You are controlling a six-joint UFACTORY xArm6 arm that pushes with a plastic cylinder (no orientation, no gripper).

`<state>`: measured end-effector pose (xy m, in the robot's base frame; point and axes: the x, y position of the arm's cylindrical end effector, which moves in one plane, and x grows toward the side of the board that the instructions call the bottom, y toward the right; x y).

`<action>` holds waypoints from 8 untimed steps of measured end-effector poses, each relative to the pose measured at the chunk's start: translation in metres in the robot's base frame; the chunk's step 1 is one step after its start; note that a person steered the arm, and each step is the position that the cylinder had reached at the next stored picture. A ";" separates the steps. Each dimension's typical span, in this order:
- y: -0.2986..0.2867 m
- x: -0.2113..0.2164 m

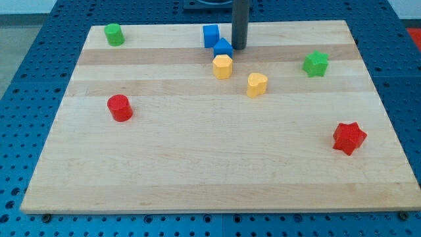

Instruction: Push the yellow heart to the top right

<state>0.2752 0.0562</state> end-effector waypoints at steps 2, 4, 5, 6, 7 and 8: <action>0.047 0.051; 0.060 0.091; 0.060 0.108; 0.060 0.138; 0.059 0.139; 0.018 0.140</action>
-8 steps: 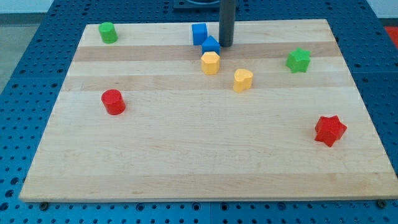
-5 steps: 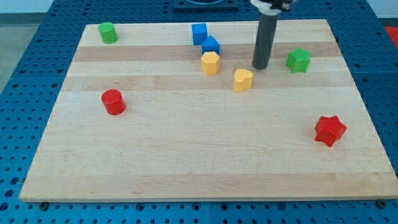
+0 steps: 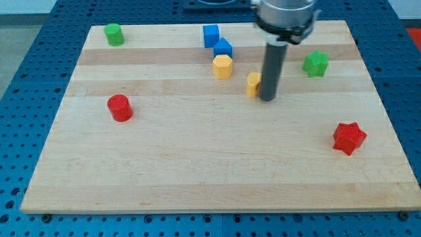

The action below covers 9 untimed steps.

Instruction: Push the yellow heart to the top right

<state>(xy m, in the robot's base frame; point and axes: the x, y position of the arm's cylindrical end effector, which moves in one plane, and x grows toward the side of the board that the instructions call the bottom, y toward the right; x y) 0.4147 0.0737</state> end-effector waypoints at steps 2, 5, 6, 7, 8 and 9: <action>-0.018 0.009; -0.021 -0.013; -0.019 -0.034; -0.017 -0.048; -0.015 -0.062; -0.007 -0.081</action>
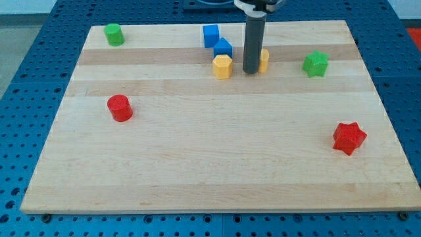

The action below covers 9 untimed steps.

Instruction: Push the yellow heart to the top right

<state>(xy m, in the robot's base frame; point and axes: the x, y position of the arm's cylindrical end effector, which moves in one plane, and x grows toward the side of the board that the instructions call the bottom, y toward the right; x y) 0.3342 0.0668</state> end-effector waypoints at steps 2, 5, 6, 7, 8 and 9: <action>0.010 -0.050; 0.010 -0.065; 0.006 -0.027; 0.006 -0.026; 0.016 -0.026; 0.041 -0.026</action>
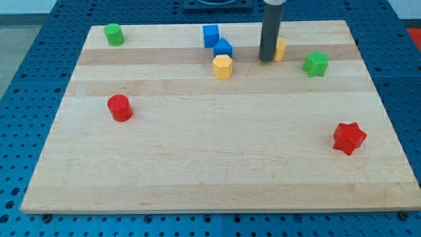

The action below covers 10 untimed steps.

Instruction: Push the yellow heart to the top right

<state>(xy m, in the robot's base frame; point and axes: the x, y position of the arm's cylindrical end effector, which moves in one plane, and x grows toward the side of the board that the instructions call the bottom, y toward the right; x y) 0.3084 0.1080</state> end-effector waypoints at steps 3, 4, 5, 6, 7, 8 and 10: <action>0.022 -0.020; 0.034 -0.021; 0.044 -0.023; 0.047 -0.029; 0.047 -0.037; 0.047 -0.044; 0.047 0.000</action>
